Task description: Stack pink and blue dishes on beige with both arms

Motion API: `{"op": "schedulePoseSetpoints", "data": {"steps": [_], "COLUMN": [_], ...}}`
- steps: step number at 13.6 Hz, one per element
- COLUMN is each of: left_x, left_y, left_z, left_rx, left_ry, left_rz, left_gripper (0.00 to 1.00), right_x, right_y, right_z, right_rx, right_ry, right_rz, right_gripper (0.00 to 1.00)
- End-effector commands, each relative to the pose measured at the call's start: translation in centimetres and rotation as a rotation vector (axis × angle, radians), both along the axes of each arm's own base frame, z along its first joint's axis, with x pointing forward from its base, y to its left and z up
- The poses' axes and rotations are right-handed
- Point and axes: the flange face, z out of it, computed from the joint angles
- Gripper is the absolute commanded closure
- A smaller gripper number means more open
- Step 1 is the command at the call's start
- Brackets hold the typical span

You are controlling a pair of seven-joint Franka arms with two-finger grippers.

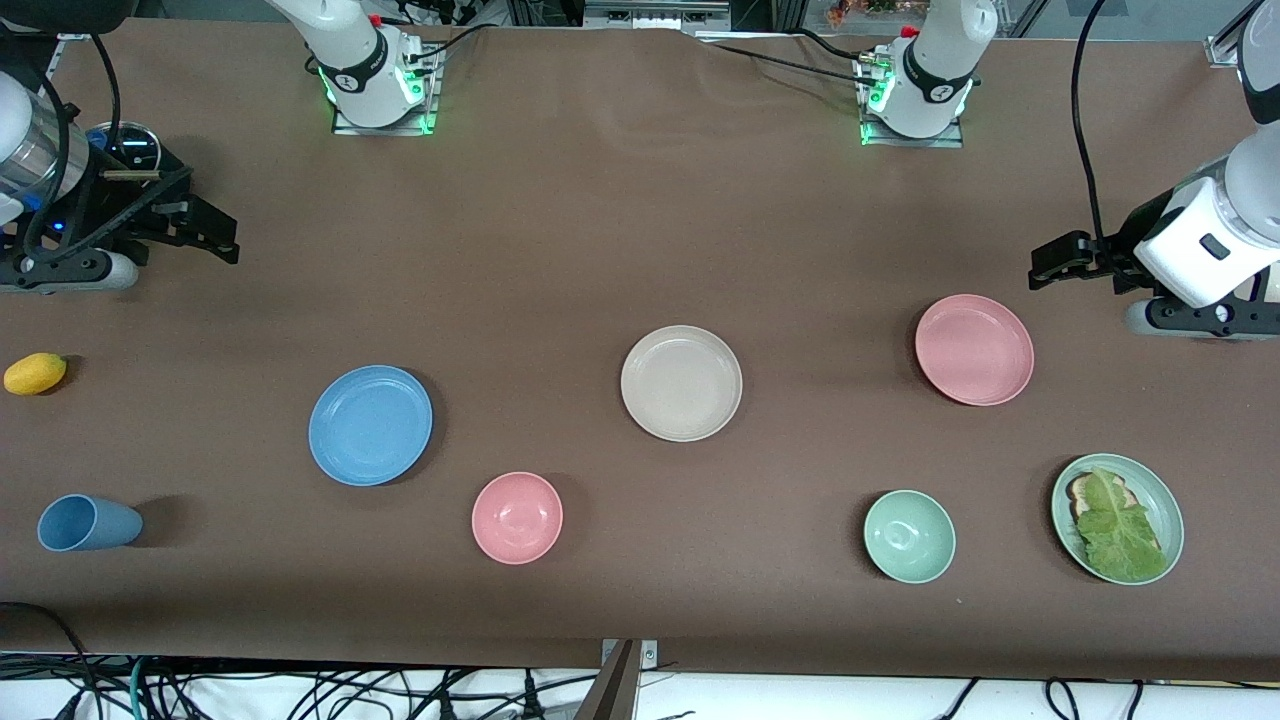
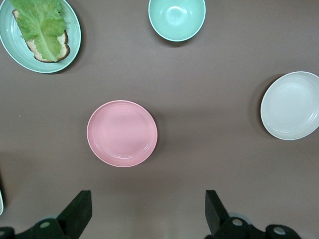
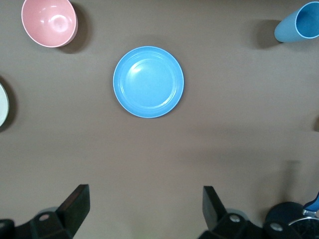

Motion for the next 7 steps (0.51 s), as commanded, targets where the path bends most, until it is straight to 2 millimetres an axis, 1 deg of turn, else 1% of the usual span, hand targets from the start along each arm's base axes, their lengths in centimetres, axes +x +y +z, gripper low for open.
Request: {"op": "schedulePoseSetpoints", "data": {"steps": [1,7], "left_x": [0.22,0.24], "left_y": [0.16,-0.09], "left_z": [0.26,-0.07], "left_rx": [-0.014,-0.027], "left_ry": [-0.006,0.003], "left_rz": [0.003,0.003], "left_gripper": [0.00,0.00], "right_x": [-0.20,-0.22], "right_y": [-0.19,-0.63], "right_z": [0.35,0.30], "right_rx": [0.011,0.010], "right_ry": [-0.005,0.001], "right_rz": [-0.017,-0.021], "right_gripper": [0.00,0.00]}}
